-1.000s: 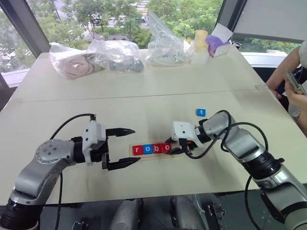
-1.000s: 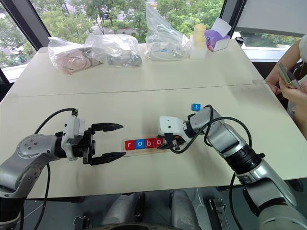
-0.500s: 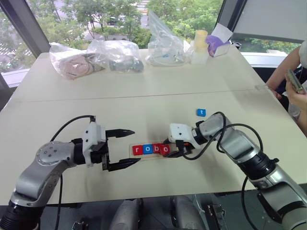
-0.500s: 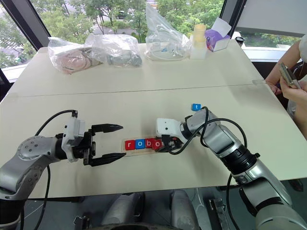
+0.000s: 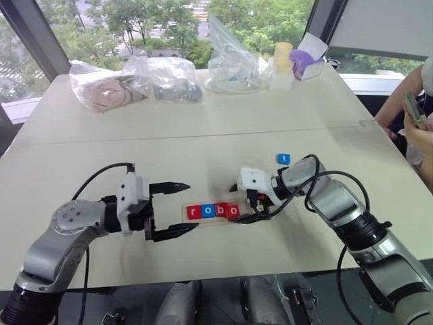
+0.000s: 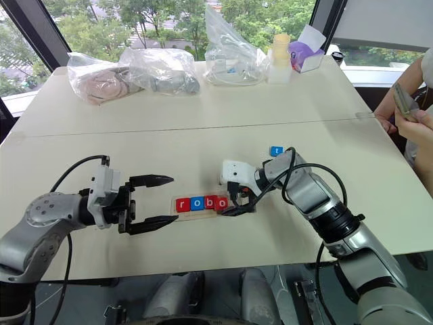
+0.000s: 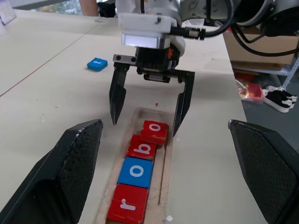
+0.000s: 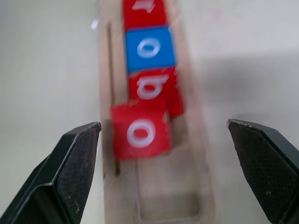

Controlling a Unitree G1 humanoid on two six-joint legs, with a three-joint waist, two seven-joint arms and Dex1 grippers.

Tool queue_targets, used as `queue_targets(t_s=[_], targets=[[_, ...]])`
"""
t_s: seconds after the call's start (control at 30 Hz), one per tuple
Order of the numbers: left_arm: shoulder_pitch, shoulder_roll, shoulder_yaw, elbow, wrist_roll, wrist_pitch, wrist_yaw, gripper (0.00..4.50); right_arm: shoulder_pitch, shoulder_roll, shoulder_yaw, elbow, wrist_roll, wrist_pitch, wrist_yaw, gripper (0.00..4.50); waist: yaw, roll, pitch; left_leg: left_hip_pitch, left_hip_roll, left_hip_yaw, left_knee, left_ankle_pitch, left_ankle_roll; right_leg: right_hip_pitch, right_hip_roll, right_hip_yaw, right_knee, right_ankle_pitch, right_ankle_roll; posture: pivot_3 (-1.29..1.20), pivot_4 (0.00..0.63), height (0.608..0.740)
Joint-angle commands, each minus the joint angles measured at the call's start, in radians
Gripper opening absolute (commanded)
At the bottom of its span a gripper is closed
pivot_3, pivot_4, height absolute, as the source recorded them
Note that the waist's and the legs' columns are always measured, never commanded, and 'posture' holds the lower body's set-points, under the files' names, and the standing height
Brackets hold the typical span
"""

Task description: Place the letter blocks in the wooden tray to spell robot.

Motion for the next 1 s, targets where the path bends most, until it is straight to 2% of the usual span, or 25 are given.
queue_targets(t_s=[0.03, 0.23, 0.27, 0.33, 0.5, 0.53, 0.57, 0.77, 0.8, 0.87, 1.0], targets=[[-0.002, -0.003, 0.008, -0.023, 0.002, -0.022, 0.000, 4.50, -0.008, -0.007, -0.022, -0.082, 0.039, 0.036, 0.006, 4.48, 0.000, 0.000, 0.000, 0.000, 0.000, 0.000, 0.000, 0.000, 0.000, 0.000, 0.000, 0.000, 0.000, 0.000, 0.000, 0.00, 0.150, 0.740], [-0.016, -0.006, 0.004, -0.010, 0.006, -0.026, -0.005, 4.50, 0.004, -0.009, -0.006, -0.107, 0.048, 0.061, -0.007, 4.48, 0.000, 0.000, 0.000, 0.000, 0.000, 0.000, 0.000, 0.000, 0.000, 0.000, 0.000, 0.000, 0.000, 0.000, 0.000, 0.00, 0.150, 0.740], [-0.017, -0.006, 0.004, -0.009, 0.006, -0.026, -0.005, 4.50, 0.005, -0.007, -0.005, -0.109, 0.048, 0.063, -0.009, 4.24, 0.000, 0.000, 0.000, 0.000, 0.000, 0.000, 0.000, 0.000, 0.000, 0.000, 0.000, 0.000, 0.000, 0.000, 0.000, 0.00, 0.150, 0.740], [-0.017, -0.006, 0.004, -0.010, 0.006, -0.025, -0.005, 4.50, 0.007, -0.005, -0.001, -0.110, 0.047, 0.065, -0.015, 3.68, 0.000, 0.000, 0.000, 0.000, 0.000, 0.000, 0.000, 0.000, 0.000, 0.000, 0.000, 0.000, 0.000, 0.000, 0.000, 0.00, 0.150, 0.740], [-0.021, -0.006, 0.005, -0.013, 0.004, -0.021, -0.002, 4.50, 0.005, 0.002, 0.025, -0.074, 0.009, 0.029, -0.046, 1.04, 0.000, 0.000, 0.000, 0.000, 0.000, 0.000, 0.000, 0.000, 0.000, 0.000, 0.000, 0.000, 0.000, 0.000, 0.000, 0.00, 0.150, 0.740], [-0.022, -0.005, 0.006, -0.014, 0.002, -0.019, 0.000, 4.50, 0.004, 0.002, 0.030, -0.066, 0.004, 0.023, -0.048, 0.39, 0.000, 0.000, 0.000, 0.000, 0.000, 0.000, 0.000, 0.000, 0.000, 0.000, 0.000, 0.000, 0.000, 0.000, 0.000, 0.00, 0.150, 0.740], [-0.023, -0.005, 0.006, -0.015, 0.002, -0.017, 0.001, 4.50, 0.003, 0.001, 0.035, -0.061, 0.001, 0.020, -0.048, 0.05, 0.000, 0.000, 0.000, 0.000, 0.000, 0.000, 0.000, 0.000, 0.000, 0.000, 0.000, 0.000, 0.000, 0.000, 0.000, 0.00, 0.150, 0.740], [-0.022, -0.004, 0.009, -0.020, -0.001, -0.012, 0.006, 4.50, 0.005, -0.003, 0.016, -0.082, 0.032, 0.037, -0.040, 0.05, -0.001, 0.000, 0.000, 0.000, 0.000, 0.000, 0.000, 0.000, 0.000, 0.000, 0.000, 0.000, 0.000, 0.000, 0.000, 0.00, 0.150, 0.740], [-0.022, -0.005, 0.008, -0.021, -0.001, -0.011, 0.007, 4.50, 0.002, 0.000, 0.002, -0.090, 0.050, 0.053, -0.039, 0.28, 0.000, 0.000, 0.000, 0.000, 0.000, 0.000, 0.000, 0.000, 0.000, 0.000, 0.000, 0.000, 0.000, 0.000, 0.000, 0.00, 0.150, 0.740], [-0.024, -0.007, 0.005, -0.023, -0.001, -0.010, 0.010, 4.50, -0.001, -0.005, -0.012, -0.107, 0.072, 0.074, -0.035, 0.97, 0.000, 0.000, 0.000, 0.000, 0.000, 0.000, 0.000, 0.000, 0.000, 0.000, 0.000, 0.000, 0.000, 0.000, 0.000, 0.00, 0.150, 0.740], [-0.029, -0.009, 0.000, -0.024, -0.002, -0.007, 0.013, 4.50, -0.002, -0.014, -0.021, -0.132, 0.090, 0.107, -0.045, 3.04, 0.000, 0.000, 0.000, 0.000, 0.000, 0.000, 0.000, 0.000, 0.000, 0.000, 0.000, 0.000, 0.000, 0.000, 0.000, 0.00, 0.150, 0.740]])
